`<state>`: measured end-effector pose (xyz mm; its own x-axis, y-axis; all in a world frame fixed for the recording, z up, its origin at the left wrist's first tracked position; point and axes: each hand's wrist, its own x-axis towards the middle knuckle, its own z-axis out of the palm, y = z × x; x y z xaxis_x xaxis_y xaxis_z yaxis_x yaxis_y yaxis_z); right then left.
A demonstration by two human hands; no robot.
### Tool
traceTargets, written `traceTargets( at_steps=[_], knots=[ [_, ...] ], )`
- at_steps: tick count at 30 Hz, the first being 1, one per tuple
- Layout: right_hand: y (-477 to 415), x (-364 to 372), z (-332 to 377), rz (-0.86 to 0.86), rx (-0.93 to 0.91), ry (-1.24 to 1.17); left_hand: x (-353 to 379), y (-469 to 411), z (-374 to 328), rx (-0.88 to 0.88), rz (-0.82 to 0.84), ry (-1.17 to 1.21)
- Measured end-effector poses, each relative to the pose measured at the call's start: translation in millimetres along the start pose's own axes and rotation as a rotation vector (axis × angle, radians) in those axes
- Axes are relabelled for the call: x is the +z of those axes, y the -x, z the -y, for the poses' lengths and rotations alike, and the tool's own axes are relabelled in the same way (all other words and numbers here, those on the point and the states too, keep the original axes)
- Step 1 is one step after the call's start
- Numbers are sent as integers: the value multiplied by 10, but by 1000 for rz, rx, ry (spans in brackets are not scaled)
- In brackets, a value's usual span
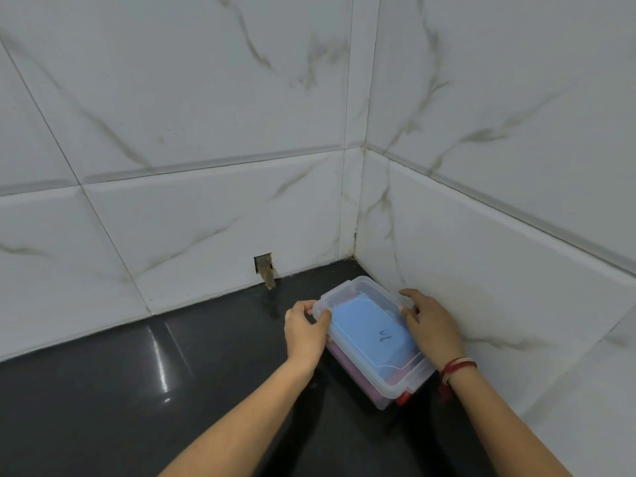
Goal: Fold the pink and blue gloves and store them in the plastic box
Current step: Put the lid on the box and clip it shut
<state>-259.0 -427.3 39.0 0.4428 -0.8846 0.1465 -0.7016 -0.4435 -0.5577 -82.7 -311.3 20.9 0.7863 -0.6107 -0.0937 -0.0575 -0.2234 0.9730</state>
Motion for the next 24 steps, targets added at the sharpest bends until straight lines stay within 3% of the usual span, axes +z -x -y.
traceTargets(
  at_steps=[5, 11, 14, 20, 24],
  knots=[
    [-53, 8, -12, 60, 30, 22, -1, -57, 13, -98, 45, 13],
    [-32, 30, 11, 70, 67, -49, -1, -193, -134, -511, 277, 133],
    [-19, 23, 23, 79, 83, -69, 31, -287, -164, -640, 308, 194],
    [-15, 18, 10, 85, 77, -82, 40, -403, -315, -674, 380, 354],
    [-25, 24, 17, 77, 65, -85, 84, -480, -369, -497, 302, 294]
  ],
)
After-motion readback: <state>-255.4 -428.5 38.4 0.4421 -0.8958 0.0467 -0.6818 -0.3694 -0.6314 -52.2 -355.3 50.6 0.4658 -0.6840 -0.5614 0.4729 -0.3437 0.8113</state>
